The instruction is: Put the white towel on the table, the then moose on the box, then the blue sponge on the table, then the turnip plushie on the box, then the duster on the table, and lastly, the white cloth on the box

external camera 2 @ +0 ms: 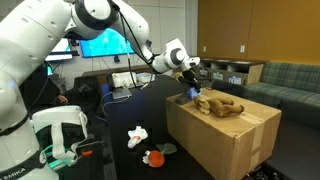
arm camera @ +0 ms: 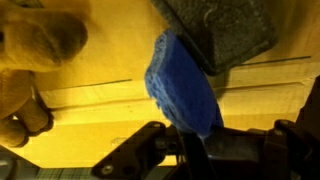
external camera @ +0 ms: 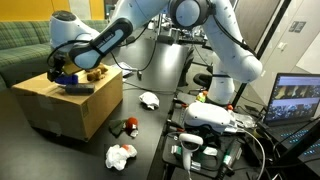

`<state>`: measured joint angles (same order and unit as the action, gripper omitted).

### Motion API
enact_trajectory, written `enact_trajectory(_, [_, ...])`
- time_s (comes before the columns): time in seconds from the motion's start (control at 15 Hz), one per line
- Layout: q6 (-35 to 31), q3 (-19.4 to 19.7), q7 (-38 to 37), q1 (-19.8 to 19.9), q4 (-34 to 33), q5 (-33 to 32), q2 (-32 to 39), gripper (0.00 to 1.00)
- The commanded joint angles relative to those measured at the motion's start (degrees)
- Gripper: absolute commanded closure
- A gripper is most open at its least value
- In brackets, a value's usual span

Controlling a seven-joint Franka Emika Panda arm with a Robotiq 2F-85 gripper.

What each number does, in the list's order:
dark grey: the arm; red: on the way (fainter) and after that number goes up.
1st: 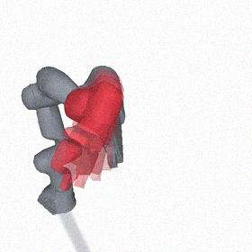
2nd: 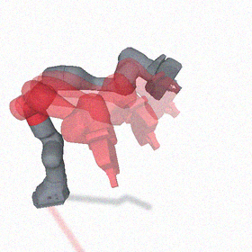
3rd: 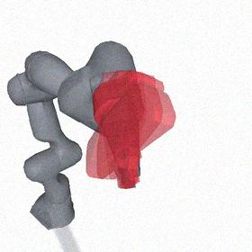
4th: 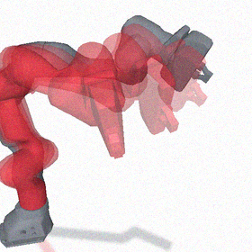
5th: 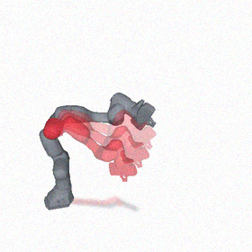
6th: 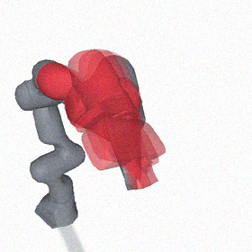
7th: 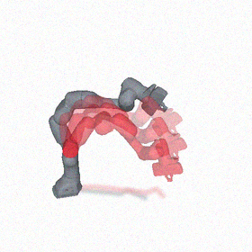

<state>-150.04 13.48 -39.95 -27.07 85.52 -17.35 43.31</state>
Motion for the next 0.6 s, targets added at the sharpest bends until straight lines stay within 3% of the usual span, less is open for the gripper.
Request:
enact_trajectory(0.0, [-1.50, 1.21, -4.11, -2.08, 8.00, -2.30, -7.40, 1.00])
enact_trajectory(0.33, [-1.95, 1.52, -8.58, -2.80, 15.05, -7.27, -15.20, 1.00])
enact_trajectory(0.53, [-1.20, -0.66, -8.02, -1.09, 21.49, -9.39, -21.19, 1.00])
